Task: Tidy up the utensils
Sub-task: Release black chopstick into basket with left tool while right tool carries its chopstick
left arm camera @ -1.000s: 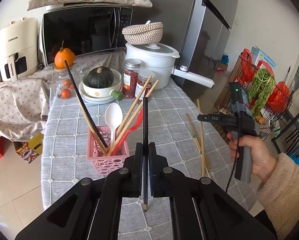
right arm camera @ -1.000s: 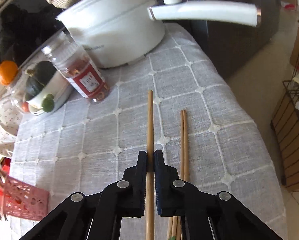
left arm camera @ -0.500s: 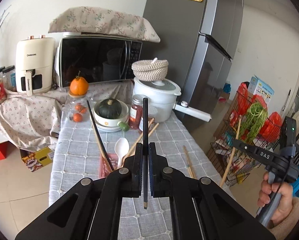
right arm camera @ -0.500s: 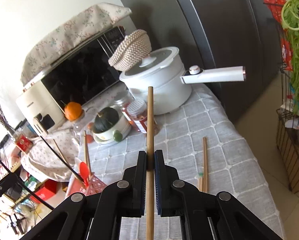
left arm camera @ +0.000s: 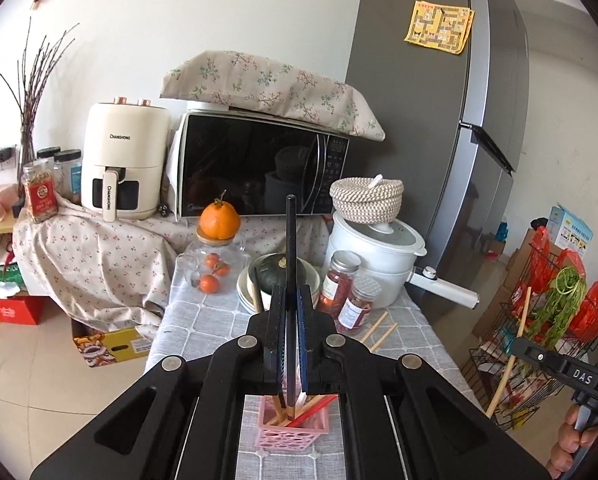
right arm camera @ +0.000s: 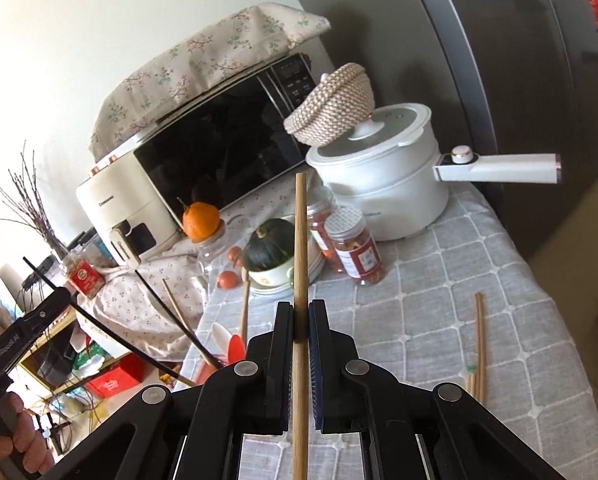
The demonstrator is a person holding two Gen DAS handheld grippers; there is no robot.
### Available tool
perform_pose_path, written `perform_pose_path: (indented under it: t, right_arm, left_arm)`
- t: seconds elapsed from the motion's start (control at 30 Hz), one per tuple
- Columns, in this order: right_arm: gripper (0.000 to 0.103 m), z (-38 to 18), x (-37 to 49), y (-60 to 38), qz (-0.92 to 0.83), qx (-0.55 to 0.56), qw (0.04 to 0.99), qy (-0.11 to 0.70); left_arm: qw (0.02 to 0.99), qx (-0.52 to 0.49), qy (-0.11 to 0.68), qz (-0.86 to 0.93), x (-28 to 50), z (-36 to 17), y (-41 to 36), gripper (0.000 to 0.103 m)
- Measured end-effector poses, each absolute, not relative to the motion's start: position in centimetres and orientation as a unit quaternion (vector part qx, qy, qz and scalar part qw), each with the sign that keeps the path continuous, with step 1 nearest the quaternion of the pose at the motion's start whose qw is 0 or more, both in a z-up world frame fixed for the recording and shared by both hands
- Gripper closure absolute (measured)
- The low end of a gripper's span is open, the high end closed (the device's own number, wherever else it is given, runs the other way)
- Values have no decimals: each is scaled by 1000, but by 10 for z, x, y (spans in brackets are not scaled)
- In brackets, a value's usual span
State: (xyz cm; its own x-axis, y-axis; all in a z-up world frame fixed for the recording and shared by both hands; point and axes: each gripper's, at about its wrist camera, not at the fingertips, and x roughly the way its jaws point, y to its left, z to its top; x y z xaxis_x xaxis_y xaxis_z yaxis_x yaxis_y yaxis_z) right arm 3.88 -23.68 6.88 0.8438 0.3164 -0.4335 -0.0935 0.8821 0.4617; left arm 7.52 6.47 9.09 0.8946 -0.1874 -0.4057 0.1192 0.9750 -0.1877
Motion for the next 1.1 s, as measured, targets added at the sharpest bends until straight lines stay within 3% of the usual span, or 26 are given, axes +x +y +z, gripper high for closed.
perform_pose_path:
  t: [0.3, 0.73, 0.8, 0.87, 0.93, 1.1]
  right_arm:
    - [97, 71, 54, -205, 133, 200, 936, 258]
    - [97, 81, 73, -163, 140, 189, 949, 212]
    - [97, 83, 76, -156, 136, 187, 953, 198]
    - [97, 86, 78, -150, 131, 184, 957, 184]
    - [97, 86, 81, -145, 125, 182, 960, 173]
    - [97, 85, 91, -135, 111, 196, 962, 155]
  left_arm:
    - [963, -58, 259, -50, 111, 64, 60, 98]
    - [938, -109, 325, -60, 158, 26, 71, 96]
    - [936, -111, 328, -62, 157, 27, 72, 89]
    - [936, -111, 328, -63, 152, 30, 74, 56]
    - [938, -107, 326, -53, 142, 32, 79, 42]
    - [923, -103, 369, -33, 129, 20, 100, 38]
